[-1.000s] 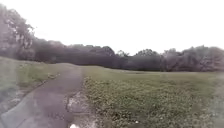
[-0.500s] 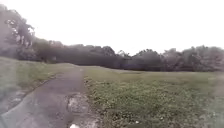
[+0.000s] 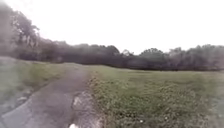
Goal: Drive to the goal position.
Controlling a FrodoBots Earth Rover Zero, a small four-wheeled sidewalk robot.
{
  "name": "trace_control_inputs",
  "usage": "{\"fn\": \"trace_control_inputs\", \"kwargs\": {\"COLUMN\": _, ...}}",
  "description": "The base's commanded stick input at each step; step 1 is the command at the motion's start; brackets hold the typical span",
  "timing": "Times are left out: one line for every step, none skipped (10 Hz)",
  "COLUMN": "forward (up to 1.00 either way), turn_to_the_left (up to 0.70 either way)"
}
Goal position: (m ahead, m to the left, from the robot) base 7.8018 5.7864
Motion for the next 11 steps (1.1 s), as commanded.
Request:
{"fn": "trace_control_inputs", "kwargs": {"forward": 0.00, "turn_to_the_left": 0.00}}
{"fn": "trace_control_inputs", "kwargs": {"forward": 0.00, "turn_to_the_left": 0.24}}
{"fn": "trace_control_inputs", "kwargs": {"forward": 0.00, "turn_to_the_left": 0.90}}
{"fn": "trace_control_inputs", "kwargs": {"forward": 0.00, "turn_to_the_left": 0.99}}
{"fn": "trace_control_inputs", "kwargs": {"forward": 0.00, "turn_to_the_left": 1.00}}
{"fn": "trace_control_inputs", "kwargs": {"forward": 0.00, "turn_to_the_left": 1.00}}
{"fn": "trace_control_inputs", "kwargs": {"forward": 0.00, "turn_to_the_left": 1.00}}
{"fn": "trace_control_inputs", "kwargs": {"forward": 0.00, "turn_to_the_left": 1.00}}
{"fn": "trace_control_inputs", "kwargs": {"forward": 0.00, "turn_to_the_left": 1.00}}
{"fn": "trace_control_inputs", "kwargs": {"forward": 0.00, "turn_to_the_left": 1.00}}
{"fn": "trace_control_inputs", "kwargs": {"forward": 0.00, "turn_to_the_left": 1.00}}
